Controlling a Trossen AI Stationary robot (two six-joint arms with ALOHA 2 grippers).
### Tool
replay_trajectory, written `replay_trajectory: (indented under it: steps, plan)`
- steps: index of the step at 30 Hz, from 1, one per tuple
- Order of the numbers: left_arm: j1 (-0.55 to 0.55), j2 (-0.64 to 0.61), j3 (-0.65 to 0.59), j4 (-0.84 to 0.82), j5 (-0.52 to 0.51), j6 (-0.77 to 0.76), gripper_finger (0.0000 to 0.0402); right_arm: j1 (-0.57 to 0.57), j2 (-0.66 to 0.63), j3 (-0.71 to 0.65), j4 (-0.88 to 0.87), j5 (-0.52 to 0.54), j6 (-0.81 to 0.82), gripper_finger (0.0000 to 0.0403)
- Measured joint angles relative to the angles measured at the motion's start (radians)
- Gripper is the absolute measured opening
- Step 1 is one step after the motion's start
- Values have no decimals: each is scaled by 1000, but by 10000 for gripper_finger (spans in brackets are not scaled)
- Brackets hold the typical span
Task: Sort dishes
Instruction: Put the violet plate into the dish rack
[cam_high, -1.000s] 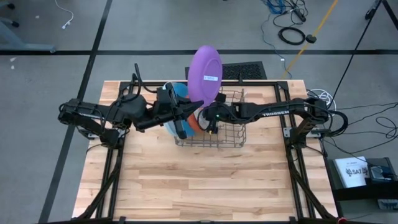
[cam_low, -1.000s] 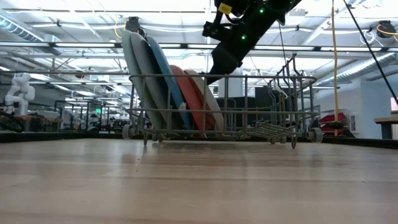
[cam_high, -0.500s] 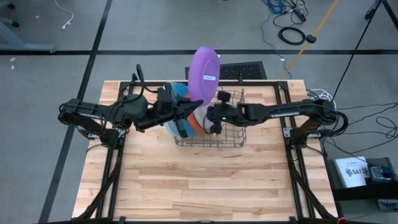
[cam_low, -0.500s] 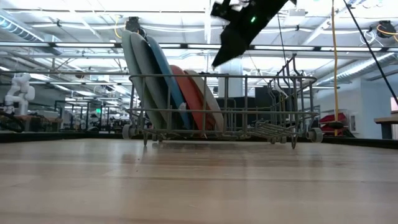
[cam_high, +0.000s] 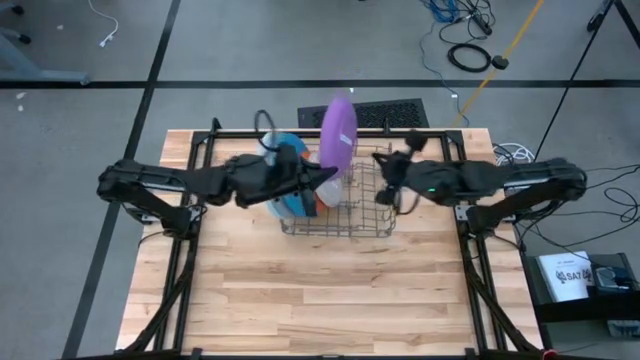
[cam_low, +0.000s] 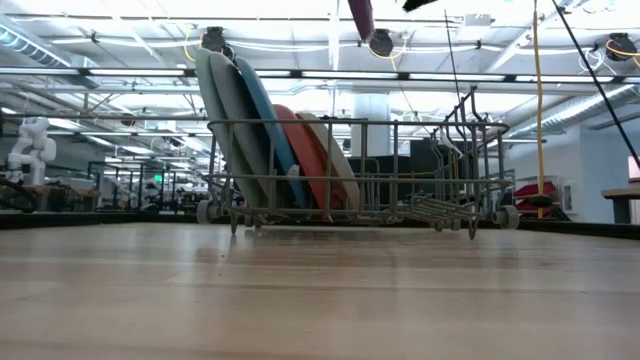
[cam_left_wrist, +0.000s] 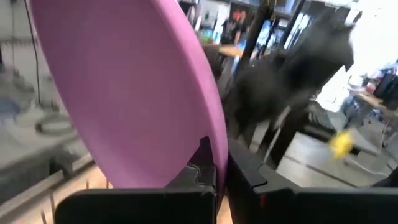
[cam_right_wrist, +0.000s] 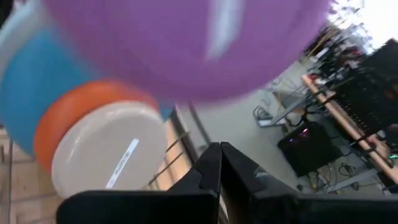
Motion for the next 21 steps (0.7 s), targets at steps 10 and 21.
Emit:
replay_trajectory:
  steps: [10, 21]
  plan:
    - [111, 127, -76, -6, 95, -276, 8, 67, -113, 1, -1, 73, -19, 0]
    - [127, 305, -78, -16, 150, -488, 8, 72, -120, 1, -26, 117, -58, 0]
